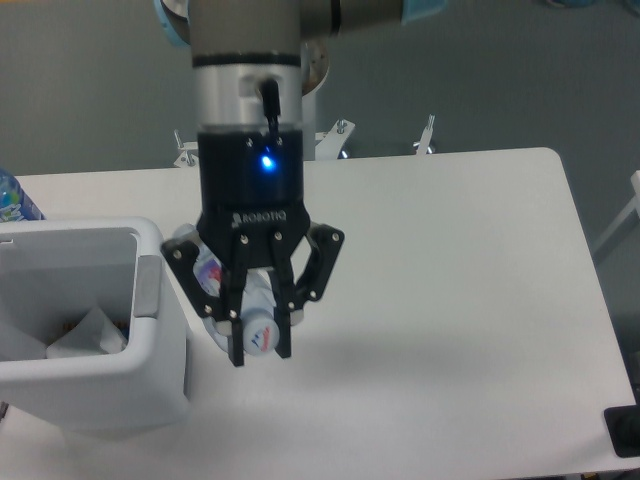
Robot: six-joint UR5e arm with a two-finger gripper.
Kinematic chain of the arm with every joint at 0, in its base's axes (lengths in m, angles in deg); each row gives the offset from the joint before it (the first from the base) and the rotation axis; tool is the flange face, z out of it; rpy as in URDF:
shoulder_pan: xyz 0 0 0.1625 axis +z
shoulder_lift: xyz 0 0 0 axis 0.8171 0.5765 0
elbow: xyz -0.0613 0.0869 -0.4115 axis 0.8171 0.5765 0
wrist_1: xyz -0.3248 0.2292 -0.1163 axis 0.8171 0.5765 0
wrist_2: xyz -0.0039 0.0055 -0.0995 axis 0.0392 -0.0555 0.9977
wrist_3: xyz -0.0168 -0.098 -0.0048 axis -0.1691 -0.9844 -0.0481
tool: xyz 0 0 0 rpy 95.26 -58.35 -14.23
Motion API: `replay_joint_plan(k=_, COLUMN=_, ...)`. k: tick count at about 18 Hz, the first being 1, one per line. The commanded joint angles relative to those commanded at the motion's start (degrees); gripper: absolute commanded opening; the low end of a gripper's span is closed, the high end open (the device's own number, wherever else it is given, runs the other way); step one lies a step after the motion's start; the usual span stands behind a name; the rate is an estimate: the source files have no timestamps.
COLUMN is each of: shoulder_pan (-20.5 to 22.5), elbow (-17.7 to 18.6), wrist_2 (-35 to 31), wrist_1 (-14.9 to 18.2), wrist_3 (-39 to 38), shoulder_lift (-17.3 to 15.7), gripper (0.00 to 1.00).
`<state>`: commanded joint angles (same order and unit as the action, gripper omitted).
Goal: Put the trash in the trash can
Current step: 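Lift the water bottle and carry it over the bin, then lower the bottle into the bin and open the gripper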
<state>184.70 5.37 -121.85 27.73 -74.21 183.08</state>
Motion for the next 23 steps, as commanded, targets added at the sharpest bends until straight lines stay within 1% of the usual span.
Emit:
replay_joint_plan(k=1, shoulder_pan=-0.61, elbow=0.53, wrist_2=0.01, wrist_1=0.0, wrist_3=-0.35, shoulder_lift=-0.09, gripper=0.14)
replay_joint_plan(k=3, shoulder_pan=-3.33, elbow=1.32, wrist_2=0.01, wrist_1=0.0, wrist_3=-0.27, shoulder_lift=0.35, gripper=0.14)
replay_joint_plan(k=8, shoulder_pan=-6.59, elbow=1.76, wrist_2=0.01, wrist_1=-0.09, wrist_3=-0.44, shoulder_lift=1.14, gripper=0.14)
replay_joint_plan(k=15, shoulder_pan=-8.53, elbow=1.76, wrist_2=0.01, wrist_1=-0.09, wrist_3=-0.62, shoulder_lift=2.46, gripper=0.14)
replay_joint_plan(k=21, shoulder_pan=-10.55, elbow=1.68, wrist_2=0.01, wrist_1=-0.26, wrist_3=-0.27, shoulder_lift=4.92, gripper=0.17)
replay_joint_plan(k=23, shoulder_pan=-10.81, elbow=1.68, wrist_2=0.01, wrist_1=-0.26, wrist_3=-0.09, shoulder_lift=5.62, gripper=0.24)
